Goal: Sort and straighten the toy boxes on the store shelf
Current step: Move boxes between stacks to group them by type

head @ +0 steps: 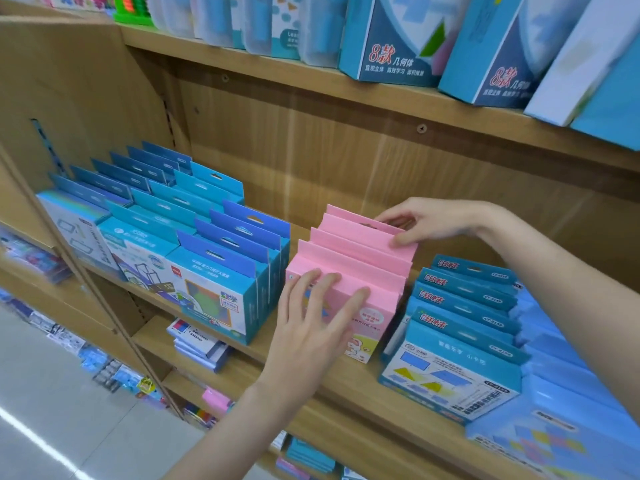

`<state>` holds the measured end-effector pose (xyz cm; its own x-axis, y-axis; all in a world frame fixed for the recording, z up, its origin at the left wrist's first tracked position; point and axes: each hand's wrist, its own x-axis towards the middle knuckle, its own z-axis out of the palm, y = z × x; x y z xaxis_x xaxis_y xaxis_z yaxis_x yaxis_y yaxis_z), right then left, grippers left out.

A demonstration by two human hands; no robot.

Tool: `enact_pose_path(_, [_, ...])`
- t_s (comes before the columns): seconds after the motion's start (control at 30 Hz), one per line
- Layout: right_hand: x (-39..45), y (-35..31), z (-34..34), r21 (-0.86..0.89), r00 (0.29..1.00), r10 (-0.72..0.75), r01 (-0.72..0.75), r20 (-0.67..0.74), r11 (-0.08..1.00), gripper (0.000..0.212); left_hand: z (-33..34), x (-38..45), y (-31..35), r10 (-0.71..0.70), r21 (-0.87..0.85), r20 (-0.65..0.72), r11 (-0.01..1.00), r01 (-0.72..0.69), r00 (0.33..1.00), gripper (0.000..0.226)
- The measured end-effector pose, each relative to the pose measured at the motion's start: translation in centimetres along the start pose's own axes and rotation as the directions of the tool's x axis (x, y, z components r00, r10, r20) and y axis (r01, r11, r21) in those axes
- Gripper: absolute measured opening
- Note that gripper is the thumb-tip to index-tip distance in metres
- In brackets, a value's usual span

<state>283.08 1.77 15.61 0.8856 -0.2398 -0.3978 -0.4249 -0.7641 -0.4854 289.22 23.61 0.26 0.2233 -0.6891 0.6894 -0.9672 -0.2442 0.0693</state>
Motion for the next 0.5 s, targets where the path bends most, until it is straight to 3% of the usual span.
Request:
enact_pose_path(0.3, [0.7, -2.4, 2.0, 0.087, 0.998, -0.057, 0.054, 0.026, 0.995, 0.041, -1.9, -2.0, -2.2, -0.016, -0.013, -0.022, 1.0, 0.016, 1.0, 0.068])
enact_pose_path(0.5, [0.7, -3.0, 2.5, 0.088, 1.0, -0.016, 0.017, -0.015, 0.996, 0.041, -2.3, -1.8, -3.2, 0.036, 0.01, -0.024, 0.999, -0.036, 0.999, 0.051])
